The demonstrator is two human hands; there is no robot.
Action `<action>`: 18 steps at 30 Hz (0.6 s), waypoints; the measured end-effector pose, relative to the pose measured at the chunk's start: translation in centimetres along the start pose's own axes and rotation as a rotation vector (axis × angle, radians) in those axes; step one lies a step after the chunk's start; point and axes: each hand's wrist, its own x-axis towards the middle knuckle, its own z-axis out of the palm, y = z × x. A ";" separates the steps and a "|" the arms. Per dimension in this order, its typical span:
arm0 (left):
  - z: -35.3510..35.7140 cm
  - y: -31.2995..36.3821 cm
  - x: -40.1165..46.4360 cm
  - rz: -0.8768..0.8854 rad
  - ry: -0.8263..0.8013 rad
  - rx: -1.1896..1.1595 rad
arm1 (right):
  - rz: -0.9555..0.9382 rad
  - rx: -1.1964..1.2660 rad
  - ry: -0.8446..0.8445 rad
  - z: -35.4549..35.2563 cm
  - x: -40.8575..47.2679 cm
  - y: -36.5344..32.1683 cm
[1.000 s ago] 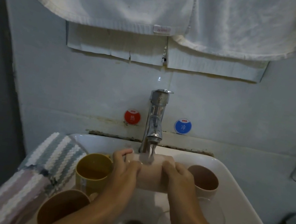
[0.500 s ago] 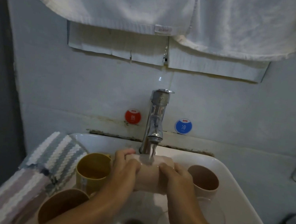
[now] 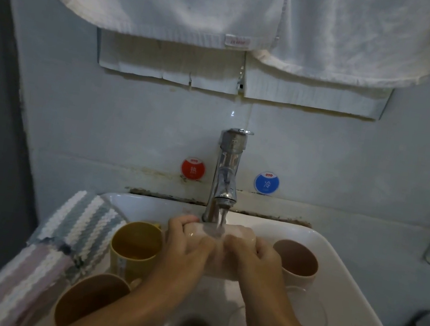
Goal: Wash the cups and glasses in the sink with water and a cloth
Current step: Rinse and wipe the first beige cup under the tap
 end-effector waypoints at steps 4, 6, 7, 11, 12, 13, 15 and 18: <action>0.3 -0.1 0.6 -0.035 0.056 -0.024 | -0.003 0.018 0.049 -0.1 0.7 -0.2; 0.3 -0.1 0.7 -0.036 0.073 -0.027 | -0.026 0.005 0.035 -0.3 0.6 -0.1; 0.3 -0.1 0.7 -0.034 0.078 -0.028 | -0.041 0.006 0.012 -0.3 0.3 -0.1; 0.2 0.3 0.4 -0.029 0.067 -0.024 | -0.042 -0.001 -0.035 -0.1 -0.3 -0.1; 0.1 0.3 0.3 -0.027 0.059 -0.013 | -0.044 -0.004 -0.025 -0.1 -0.3 -0.1; 0.0 0.3 0.2 -0.026 0.045 -0.008 | -0.042 -0.003 -0.021 0.0 -0.2 -0.1; -0.1 0.3 -0.1 -0.016 0.015 0.001 | -0.025 -0.006 0.004 0.0 -0.1 0.1; -0.1 0.0 -0.3 -0.001 0.005 0.022 | -0.022 0.044 0.037 -0.2 0.2 -0.2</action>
